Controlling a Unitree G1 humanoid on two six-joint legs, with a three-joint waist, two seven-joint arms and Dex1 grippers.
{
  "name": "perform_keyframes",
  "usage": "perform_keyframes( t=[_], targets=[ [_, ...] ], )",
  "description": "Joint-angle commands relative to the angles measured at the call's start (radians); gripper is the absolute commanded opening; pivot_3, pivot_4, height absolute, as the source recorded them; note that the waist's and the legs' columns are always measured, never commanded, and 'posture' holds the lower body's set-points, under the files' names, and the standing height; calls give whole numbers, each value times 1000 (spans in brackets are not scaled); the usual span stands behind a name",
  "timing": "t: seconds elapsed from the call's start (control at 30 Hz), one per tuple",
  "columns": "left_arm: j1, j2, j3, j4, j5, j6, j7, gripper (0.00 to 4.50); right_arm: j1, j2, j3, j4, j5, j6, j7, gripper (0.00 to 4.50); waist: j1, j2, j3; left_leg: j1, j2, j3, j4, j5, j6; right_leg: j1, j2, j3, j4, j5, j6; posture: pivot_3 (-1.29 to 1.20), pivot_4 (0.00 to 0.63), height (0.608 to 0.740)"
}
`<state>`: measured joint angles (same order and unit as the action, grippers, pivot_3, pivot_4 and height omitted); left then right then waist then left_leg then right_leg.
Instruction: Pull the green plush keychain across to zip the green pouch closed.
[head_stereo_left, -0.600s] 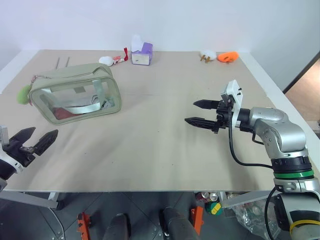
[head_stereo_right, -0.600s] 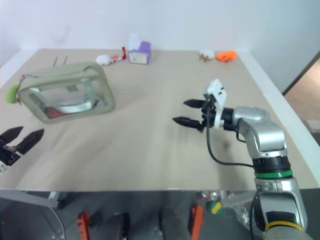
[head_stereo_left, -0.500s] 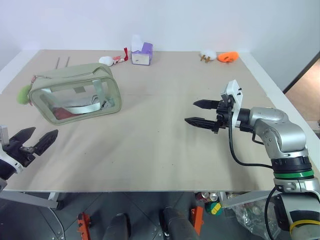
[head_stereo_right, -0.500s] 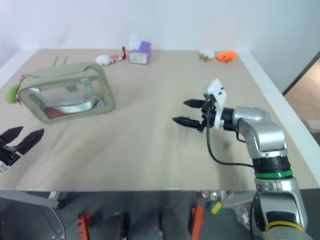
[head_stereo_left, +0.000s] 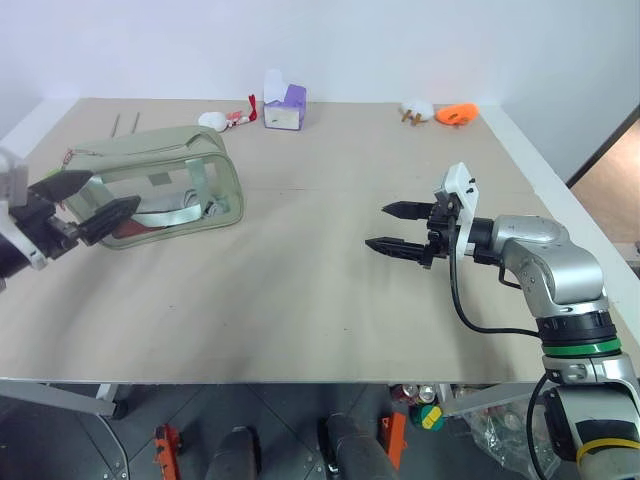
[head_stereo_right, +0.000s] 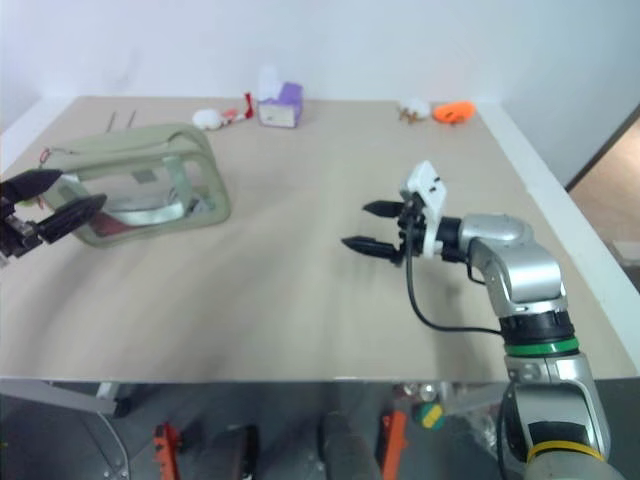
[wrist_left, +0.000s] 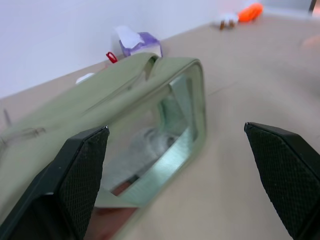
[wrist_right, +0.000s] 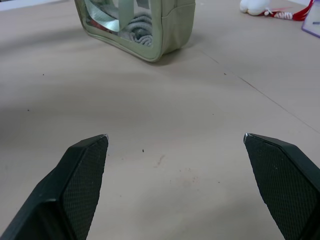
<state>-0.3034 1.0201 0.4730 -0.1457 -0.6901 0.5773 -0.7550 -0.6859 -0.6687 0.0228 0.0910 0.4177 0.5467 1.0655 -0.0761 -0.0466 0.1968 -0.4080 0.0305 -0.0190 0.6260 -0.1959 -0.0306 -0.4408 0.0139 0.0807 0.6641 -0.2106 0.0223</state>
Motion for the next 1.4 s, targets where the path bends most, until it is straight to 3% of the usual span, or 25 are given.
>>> perform_keyframes(
  t=[0.03,0.23,0.53,0.67,1.13,1.17,1.4],
  targets=[
    [-219,50,-207,179,168,-125,-118,4500,4,9,-3,-67,6,-14,-5,4493,5,0,0,0,0,-1,0,0,0,0,0,-1,0,0,0,0,150,740],
    [-478,28,-423,476,389,-323,-267,4500,64,30,-9,-202,43,29,-40,4493,2,0,0,-2,-1,0,0,0,0,0,-1,-1,0,0,4,0,150,740],
    [-697,-36,-518,815,557,-509,-365,4500,-9,124,-105,-379,215,163,-186,4493,3,0,0,-7,0,-3,2,-1,1,-3,0,-3,2,-1,3,0,150,740],
    [-728,-64,-509,867,574,-529,-392,4500,-10,111,-122,-426,280,202,-190,4493,5,0,0,-9,-1,-5,6,-1,1,-2,-1,-5,2,-1,4,0,150,740],
    [-798,-120,-536,947,631,-544,-478,4500,13,100,-61,-437,251,183,-201,4493,5,0,0,-12,-1,-10,10,-1,1,-2,-1,-9,3,0,4,0,150,740],
    [-804,-121,-537,957,636,-548,-483,3995,14,99,-62,-439,252,183,-202,4500,5,0,0,-12,-1,-10,10,-1,1,-2,-1,-9,3,0,4,0,150,740],
    [-844,-137,-536,1030,662,-592,-493,1672,31,87,-73,-461,262,190,-212,4500,4,0,0,-13,-1,-11,10,-1,1,-2,-1,-9,3,0,4,0,150,740]
  ],
)
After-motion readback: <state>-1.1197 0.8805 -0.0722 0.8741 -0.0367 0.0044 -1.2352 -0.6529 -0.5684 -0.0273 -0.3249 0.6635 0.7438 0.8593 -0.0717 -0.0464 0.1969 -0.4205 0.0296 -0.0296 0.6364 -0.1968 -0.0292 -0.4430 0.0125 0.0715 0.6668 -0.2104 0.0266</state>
